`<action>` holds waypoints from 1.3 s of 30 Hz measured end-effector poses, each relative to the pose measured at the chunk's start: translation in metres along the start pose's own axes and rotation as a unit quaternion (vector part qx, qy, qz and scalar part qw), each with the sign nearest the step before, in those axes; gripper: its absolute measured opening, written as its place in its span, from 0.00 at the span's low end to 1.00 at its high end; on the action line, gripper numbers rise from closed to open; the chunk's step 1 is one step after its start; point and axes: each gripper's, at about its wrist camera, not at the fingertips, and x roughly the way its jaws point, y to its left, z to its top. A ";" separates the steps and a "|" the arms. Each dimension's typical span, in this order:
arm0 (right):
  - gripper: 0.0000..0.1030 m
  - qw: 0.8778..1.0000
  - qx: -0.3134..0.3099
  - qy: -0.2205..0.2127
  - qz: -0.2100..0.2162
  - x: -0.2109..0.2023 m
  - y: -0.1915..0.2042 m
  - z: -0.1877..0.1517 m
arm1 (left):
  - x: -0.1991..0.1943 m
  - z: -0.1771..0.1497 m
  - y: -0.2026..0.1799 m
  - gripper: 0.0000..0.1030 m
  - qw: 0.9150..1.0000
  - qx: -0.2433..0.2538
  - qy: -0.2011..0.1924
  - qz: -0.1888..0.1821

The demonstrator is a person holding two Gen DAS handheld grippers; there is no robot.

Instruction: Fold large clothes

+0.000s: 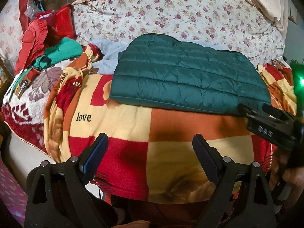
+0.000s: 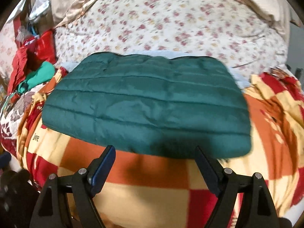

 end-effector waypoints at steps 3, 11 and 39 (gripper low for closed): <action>0.80 1.000 0.026 -0.003 -0.003 -0.011 -0.014 -0.009 | -0.005 0.000 -0.004 0.88 1.000 0.005 -0.006 -0.002; 0.80 0.998 0.058 -0.028 -0.009 -0.035 -0.029 -0.016 | -0.021 0.000 -0.017 0.88 1.000 0.018 -0.020 -0.014; 0.80 0.996 0.054 -0.069 -0.019 -0.064 -0.027 -0.019 | -0.045 -0.002 -0.032 0.88 0.997 0.039 -0.041 -0.045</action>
